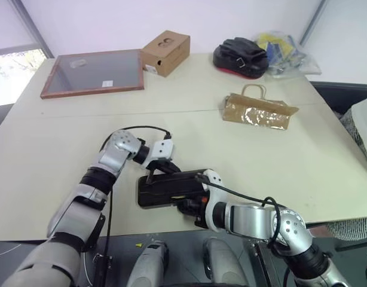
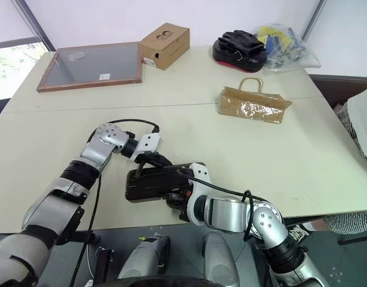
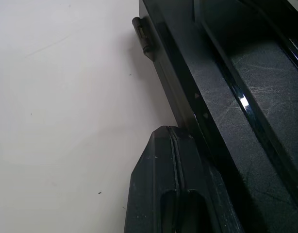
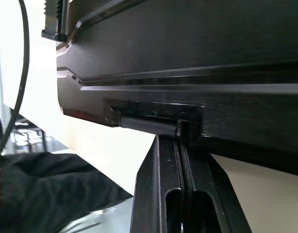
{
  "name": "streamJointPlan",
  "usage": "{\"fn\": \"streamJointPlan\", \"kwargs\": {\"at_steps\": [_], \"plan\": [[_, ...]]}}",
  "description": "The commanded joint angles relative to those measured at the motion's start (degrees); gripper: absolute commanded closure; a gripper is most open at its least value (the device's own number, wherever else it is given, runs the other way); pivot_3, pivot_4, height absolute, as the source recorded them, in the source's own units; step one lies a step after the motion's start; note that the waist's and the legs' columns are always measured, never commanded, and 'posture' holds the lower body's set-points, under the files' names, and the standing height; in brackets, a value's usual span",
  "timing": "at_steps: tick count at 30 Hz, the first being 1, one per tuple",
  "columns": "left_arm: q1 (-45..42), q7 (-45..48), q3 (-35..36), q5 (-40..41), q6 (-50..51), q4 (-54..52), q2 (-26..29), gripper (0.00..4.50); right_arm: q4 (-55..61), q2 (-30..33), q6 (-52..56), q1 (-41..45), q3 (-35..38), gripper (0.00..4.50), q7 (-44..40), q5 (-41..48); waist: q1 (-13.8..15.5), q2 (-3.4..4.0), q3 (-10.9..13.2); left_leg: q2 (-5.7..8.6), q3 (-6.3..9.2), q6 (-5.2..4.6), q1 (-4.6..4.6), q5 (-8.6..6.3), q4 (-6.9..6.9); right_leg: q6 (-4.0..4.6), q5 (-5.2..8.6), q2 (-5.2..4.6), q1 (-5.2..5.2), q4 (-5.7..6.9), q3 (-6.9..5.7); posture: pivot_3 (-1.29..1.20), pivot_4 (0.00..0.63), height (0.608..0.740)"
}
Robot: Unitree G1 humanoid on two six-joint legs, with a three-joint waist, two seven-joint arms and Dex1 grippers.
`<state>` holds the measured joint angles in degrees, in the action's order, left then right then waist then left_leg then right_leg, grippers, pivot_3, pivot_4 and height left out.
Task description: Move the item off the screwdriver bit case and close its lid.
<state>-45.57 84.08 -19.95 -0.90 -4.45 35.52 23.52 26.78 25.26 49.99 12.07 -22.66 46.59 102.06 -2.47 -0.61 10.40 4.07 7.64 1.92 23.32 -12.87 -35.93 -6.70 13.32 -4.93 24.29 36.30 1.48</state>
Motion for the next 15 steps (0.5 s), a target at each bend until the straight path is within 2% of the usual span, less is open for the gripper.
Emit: {"fn": "streamJointPlan", "kwargs": {"at_steps": [1, 4, 6, 12, 15], "plan": [[3.73, 2.56, -3.70, 0.17, 1.11, -3.64, -2.11, 4.50, 0.96, -0.53, -1.45, 4.13, 2.89, 4.46, -3.63, -9.07, -0.01, 0.01, -0.01, 0.01, 0.00, 0.00, -0.01, 0.00, -0.01, 0.00, 0.00, 0.01, -0.01, 0.00, -0.01, 0.00, 0.150, 0.740], [4.89, 2.70, -3.64, 0.06, 1.83, -5.26, -1.72, 4.50, 1.50, -0.30, 0.31, 4.95, 2.19, 4.46, -6.42, -12.03, -0.04, 0.01, -0.03, 0.00, 0.00, 0.00, -0.05, 0.00, -0.01, 0.00, 0.00, 0.03, -0.06, 0.00, 0.00, 0.00, 0.150, 0.740], [4.61, 1.70, -3.16, -0.37, 1.22, -4.83, -1.64, 4.50, 2.14, 0.58, 2.47, 5.02, 1.69, 4.46, -8.33, -10.88, -0.03, 0.02, -0.03, 0.00, 0.02, 0.00, -0.06, 0.00, 0.00, 0.00, 0.00, 0.03, -0.06, 0.00, 0.00, 0.00, 0.150, 0.740], [0.62, -4.01, 0.05, -1.79, -2.14, 0.45, -2.08, 4.50, 5.10, 7.49, 7.52, 4.65, 1.76, 4.46, -13.54, -3.19, 0.82, 0.04, -0.05, 0.00, 0.02, -0.03, -0.03, -0.01, -0.06, -0.04, 0.02, -0.09, -0.14, -0.04, -0.02, 0.00, 0.150, 0.740], [-2.03, -9.54, 2.52, -2.51, -4.42, 4.69, -1.66, 4.50, 7.86, 13.38, 8.39, 4.61, 3.60, 4.46, -16.82, 2.51, 1.57, 0.03, -0.06, 0.01, 0.02, -0.05, -0.04, -0.03, -0.12, -0.08, 0.04, -0.11, -0.20, -0.08, -0.03, 0.00, 0.150, 0.740]]}}
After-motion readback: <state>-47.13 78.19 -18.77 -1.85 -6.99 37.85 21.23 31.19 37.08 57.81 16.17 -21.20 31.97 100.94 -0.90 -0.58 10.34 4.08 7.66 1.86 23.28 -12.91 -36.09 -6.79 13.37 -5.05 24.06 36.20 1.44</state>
